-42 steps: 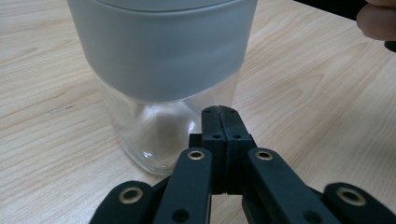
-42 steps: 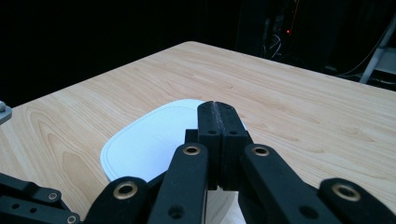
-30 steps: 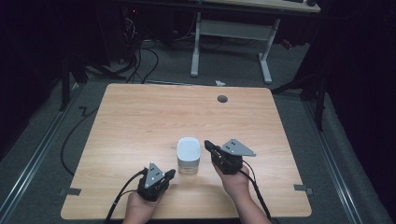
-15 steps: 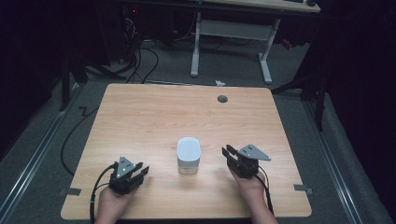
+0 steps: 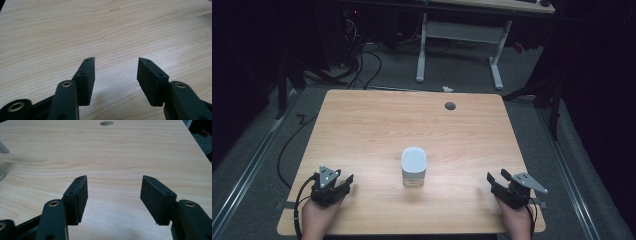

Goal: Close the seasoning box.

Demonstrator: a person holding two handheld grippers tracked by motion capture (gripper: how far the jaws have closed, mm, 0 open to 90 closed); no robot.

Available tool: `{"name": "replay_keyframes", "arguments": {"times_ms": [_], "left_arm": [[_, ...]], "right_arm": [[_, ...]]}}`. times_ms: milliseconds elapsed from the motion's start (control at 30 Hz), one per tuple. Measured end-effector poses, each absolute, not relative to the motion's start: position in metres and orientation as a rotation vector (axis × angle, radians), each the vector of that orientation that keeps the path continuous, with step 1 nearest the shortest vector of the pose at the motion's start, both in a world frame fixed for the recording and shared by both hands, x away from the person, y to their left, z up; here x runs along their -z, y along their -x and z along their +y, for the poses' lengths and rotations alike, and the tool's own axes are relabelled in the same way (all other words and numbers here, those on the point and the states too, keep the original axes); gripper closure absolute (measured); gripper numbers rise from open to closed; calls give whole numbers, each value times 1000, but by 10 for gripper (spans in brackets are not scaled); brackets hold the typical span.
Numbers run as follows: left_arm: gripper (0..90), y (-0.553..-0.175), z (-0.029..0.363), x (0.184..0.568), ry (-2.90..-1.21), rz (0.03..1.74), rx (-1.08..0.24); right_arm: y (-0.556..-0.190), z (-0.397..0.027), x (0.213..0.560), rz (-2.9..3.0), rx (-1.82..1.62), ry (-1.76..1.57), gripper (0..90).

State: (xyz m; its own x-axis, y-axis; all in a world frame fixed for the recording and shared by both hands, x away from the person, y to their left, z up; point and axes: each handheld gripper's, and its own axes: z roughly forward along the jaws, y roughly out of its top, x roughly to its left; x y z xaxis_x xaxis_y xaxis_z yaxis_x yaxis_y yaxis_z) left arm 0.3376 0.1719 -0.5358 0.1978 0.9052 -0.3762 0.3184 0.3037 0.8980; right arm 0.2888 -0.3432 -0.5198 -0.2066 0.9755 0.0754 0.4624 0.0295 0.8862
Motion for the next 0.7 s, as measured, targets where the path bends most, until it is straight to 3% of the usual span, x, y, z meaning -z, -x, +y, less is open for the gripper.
{"name": "replay_keyframes", "arguments": {"times_ms": [700], "left_arm": [[465, -333, 160, 536, -1280, 1318, -597]], "right_arm": [[-289, -319, 523, 1842, -1061, -1344, 355]]}}
